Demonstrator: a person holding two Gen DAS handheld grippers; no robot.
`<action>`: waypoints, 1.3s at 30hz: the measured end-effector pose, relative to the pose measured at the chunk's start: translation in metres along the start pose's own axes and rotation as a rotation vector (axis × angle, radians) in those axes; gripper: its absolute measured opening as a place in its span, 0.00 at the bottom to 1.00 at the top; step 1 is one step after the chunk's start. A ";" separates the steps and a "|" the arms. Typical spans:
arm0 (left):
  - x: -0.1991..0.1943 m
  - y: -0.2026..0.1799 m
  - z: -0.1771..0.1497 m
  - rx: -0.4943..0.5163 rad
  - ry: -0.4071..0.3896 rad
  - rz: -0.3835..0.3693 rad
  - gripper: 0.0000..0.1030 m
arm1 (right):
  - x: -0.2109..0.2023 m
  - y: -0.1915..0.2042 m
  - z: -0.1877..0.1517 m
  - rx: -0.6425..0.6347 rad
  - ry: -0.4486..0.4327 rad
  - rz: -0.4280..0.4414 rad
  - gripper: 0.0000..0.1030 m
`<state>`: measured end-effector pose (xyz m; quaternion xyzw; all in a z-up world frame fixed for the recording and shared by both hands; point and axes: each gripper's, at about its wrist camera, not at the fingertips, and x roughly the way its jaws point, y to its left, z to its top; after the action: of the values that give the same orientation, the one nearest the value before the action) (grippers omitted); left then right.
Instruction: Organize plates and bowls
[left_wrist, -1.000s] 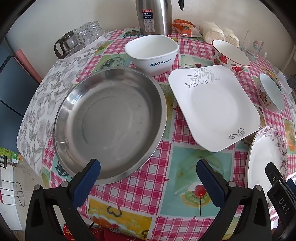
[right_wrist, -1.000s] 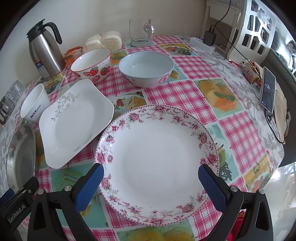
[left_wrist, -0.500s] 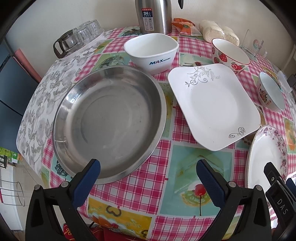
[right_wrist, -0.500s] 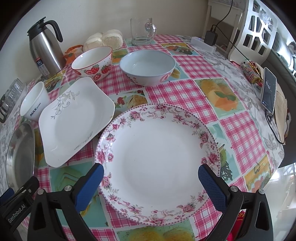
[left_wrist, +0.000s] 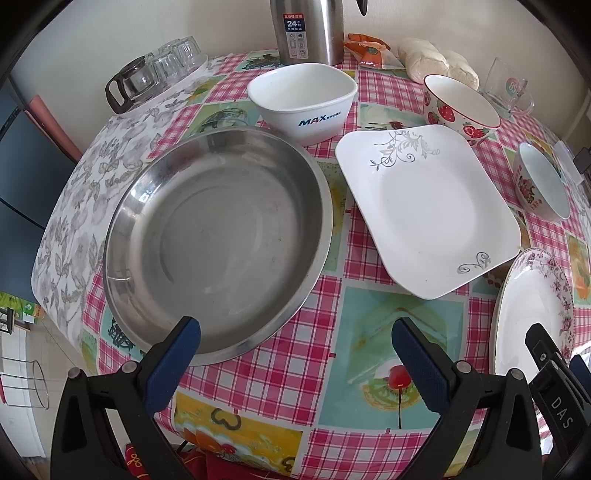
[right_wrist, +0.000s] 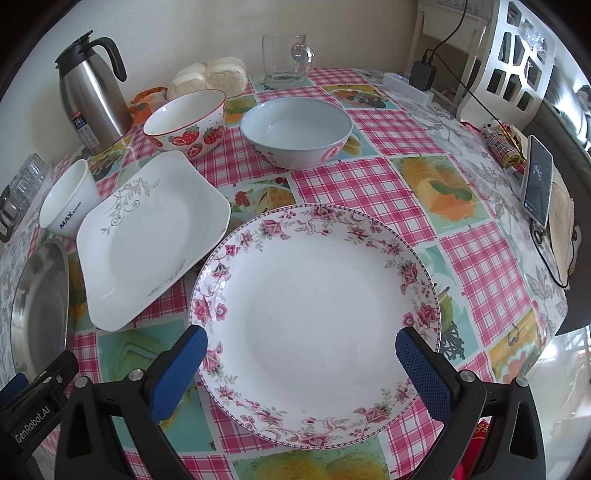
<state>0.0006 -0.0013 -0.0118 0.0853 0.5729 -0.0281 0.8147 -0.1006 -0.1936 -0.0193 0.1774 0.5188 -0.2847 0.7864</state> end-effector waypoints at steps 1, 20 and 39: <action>0.000 0.000 0.000 0.000 0.000 0.000 1.00 | 0.000 0.000 0.000 -0.001 0.000 0.000 1.00; -0.018 0.090 0.011 -0.274 -0.134 0.064 1.00 | -0.005 0.042 -0.007 -0.093 -0.034 0.086 1.00; 0.019 0.191 0.010 -0.573 -0.106 0.012 1.00 | -0.006 0.117 -0.028 -0.179 -0.051 0.290 1.00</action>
<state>0.0442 0.1856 -0.0061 -0.1464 0.5136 0.1353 0.8345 -0.0487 -0.0853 -0.0273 0.1725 0.4908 -0.1255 0.8448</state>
